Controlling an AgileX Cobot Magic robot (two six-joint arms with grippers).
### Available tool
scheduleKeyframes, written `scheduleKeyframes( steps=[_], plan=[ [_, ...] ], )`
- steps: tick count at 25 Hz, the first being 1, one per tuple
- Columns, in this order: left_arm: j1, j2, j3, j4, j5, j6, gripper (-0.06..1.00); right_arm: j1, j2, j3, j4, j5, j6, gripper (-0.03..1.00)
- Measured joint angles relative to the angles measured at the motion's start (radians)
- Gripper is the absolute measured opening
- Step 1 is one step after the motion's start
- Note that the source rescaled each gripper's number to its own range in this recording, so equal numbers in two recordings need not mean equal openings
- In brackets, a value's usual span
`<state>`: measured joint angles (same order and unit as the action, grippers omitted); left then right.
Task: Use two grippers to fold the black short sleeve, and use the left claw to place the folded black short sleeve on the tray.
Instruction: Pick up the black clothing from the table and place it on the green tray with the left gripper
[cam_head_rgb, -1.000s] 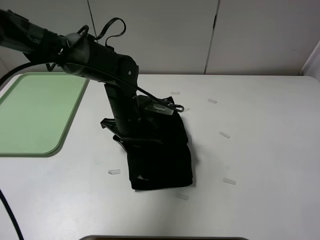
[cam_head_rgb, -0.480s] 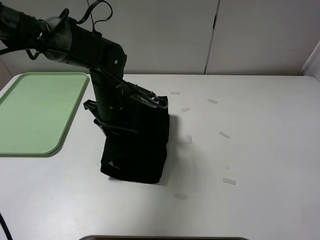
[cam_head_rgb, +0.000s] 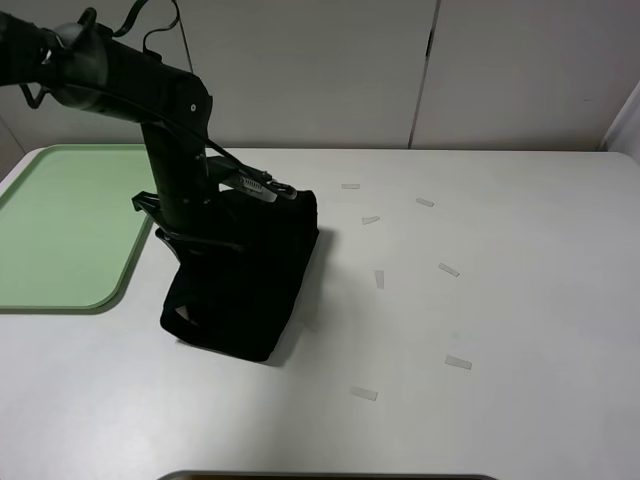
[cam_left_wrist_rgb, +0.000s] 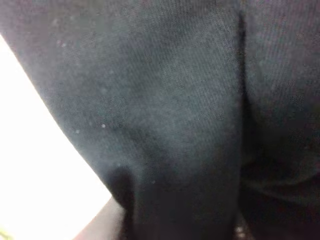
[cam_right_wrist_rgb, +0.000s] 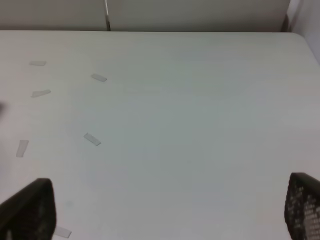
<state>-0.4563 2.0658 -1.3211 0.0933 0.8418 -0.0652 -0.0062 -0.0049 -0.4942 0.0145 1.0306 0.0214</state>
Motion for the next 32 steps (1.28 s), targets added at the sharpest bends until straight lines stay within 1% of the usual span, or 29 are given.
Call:
scheduleKeyframes(
  steps=[3,9,13,17,19,24,32],
  plan=[
    [0.013,0.0,0.0,0.001,0.001,0.003,0.16,0.0,0.0,0.0,0.0,0.0,0.0,1.0],
    [0.019,0.0,0.0,0.023,0.006,0.006,0.16,0.0,0.0,0.0,0.0,0.0,0.0,1.0],
    [0.019,0.0,-0.034,0.058,0.061,0.009,0.16,0.0,0.0,0.0,0.0,0.0,0.0,1.0],
    [0.019,0.0,-0.097,0.121,0.121,0.014,0.16,0.0,0.0,0.0,0.0,0.0,0.0,1.0],
    [0.025,0.0,-0.121,0.143,0.131,0.018,0.16,0.0,0.0,0.0,0.0,0.0,0.0,1.0],
    [0.079,0.0,-0.141,0.148,0.132,0.029,0.15,0.0,0.0,0.0,0.0,0.0,0.0,1.0],
    [0.204,0.0,-0.142,0.148,0.132,0.071,0.15,0.0,0.0,0.0,0.0,0.0,0.0,1.0]
  ],
)
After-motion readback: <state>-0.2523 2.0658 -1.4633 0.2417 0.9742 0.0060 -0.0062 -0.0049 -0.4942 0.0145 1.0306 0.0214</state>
